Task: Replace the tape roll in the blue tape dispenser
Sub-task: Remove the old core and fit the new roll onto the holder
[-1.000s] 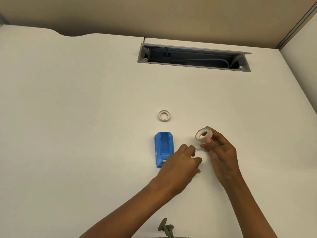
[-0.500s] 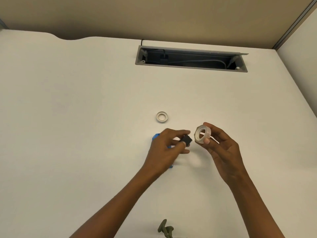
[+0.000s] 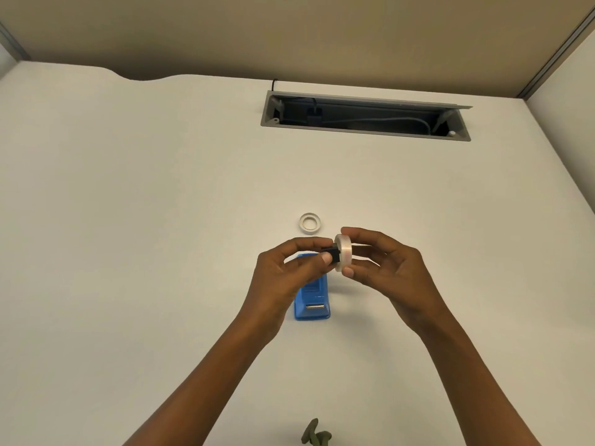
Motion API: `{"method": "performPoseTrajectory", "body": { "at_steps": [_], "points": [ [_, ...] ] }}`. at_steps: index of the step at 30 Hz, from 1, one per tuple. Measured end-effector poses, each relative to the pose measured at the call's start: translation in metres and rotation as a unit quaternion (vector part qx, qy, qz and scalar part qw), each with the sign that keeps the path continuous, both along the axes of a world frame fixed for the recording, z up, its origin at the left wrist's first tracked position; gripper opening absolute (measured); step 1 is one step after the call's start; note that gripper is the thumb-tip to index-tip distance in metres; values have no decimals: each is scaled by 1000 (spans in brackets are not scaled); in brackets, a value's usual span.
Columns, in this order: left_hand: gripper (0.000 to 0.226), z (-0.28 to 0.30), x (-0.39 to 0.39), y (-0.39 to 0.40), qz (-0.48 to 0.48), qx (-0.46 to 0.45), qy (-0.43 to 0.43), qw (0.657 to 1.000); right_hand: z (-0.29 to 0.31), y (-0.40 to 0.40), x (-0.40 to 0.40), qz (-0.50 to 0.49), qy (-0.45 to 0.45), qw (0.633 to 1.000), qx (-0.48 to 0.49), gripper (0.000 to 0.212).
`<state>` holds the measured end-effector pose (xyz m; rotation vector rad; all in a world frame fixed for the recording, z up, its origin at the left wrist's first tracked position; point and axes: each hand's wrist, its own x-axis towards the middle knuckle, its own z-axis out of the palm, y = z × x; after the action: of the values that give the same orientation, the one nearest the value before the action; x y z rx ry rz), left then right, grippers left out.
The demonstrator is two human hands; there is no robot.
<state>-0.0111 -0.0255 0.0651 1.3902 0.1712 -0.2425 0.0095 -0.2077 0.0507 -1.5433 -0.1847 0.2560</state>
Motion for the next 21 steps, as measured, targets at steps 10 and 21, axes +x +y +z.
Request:
{"method": "performPoseTrajectory", "body": {
  "at_steps": [10,21],
  "points": [
    [27,1,2,6,43,46,10,998,8,9,3,23,5,999,-22,51],
    [26,-9,-1,15,33,58,-9,998,8,19,2,25,5,999,-46,51]
  ]
}}
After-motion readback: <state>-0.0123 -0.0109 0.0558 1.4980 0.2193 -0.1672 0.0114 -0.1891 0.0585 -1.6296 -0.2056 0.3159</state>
